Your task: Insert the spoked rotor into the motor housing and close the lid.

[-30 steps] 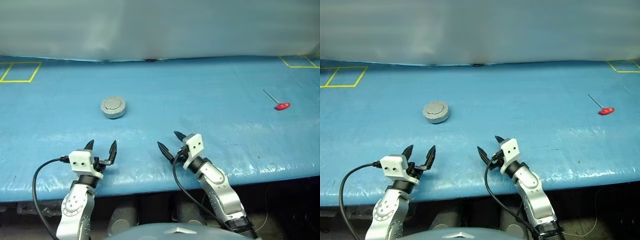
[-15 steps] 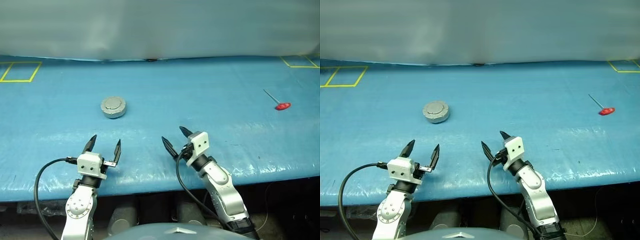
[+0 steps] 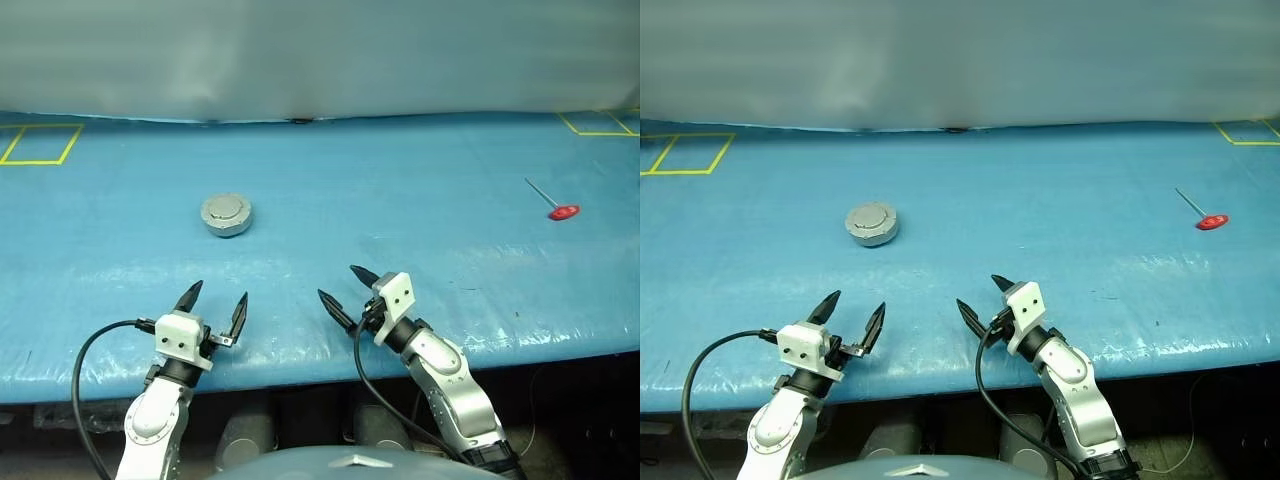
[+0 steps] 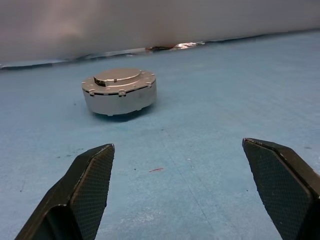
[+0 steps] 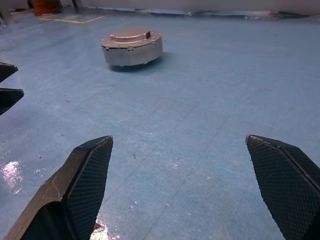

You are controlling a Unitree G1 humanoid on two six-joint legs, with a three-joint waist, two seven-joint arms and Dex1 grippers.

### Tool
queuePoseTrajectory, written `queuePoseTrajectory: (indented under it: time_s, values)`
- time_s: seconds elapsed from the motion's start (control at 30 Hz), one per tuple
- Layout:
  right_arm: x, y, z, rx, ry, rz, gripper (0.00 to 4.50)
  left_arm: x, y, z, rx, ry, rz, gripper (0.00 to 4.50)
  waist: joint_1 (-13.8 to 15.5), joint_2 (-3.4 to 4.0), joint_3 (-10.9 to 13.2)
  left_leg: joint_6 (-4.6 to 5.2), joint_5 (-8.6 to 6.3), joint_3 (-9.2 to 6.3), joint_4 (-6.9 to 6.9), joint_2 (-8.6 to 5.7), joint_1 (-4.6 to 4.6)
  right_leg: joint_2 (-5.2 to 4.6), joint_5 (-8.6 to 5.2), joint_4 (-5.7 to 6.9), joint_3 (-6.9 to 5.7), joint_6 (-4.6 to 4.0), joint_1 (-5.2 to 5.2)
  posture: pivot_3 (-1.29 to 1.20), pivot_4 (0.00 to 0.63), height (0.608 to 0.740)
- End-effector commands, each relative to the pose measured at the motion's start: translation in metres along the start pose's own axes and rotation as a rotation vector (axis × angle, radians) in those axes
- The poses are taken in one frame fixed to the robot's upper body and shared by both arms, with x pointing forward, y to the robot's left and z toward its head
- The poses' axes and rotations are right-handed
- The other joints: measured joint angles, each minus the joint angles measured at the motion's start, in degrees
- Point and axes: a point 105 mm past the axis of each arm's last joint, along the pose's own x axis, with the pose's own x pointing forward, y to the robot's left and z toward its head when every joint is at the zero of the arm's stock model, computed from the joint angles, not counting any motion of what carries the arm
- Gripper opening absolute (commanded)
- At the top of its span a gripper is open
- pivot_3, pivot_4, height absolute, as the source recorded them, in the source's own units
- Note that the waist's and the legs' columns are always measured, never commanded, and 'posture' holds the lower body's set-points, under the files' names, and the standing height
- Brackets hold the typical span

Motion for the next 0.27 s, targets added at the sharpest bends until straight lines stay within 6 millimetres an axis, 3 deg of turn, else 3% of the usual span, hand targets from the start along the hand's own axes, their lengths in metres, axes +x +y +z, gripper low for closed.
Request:
queuePoseTrajectory:
  time_s: [0.03, 0.27]
  values:
    - [0.0004, 0.0004, 0.0091, -0.011, -0.035, 0.002, 4.5, -0.0015, 0.0008, 0.0036, -0.008, -0.018, -0.001, 4.47, 0.03, 0.0, 0.0, 0.0, 0.0, 0.0, 0.0, 0.0, 0.0, 0.0, 0.0, 0.0, 0.0, 0.0, 0.0, 0.0, 0.15, 0.74]
    - [-0.0006, 0.0025, 0.0068, 0.016, -0.023, 0.005, 4.5, -0.0027, 0.0033, 0.003, -0.02, -0.028, 0.011, 4.47, 0.12, 0.0, 0.0, 0.0, 0.0, 0.0, 0.01, 0.0, 0.01, 0.0, 0.03, 0.0, 0.0, -0.05, 0.01, 0.0, 0.15, 0.74]
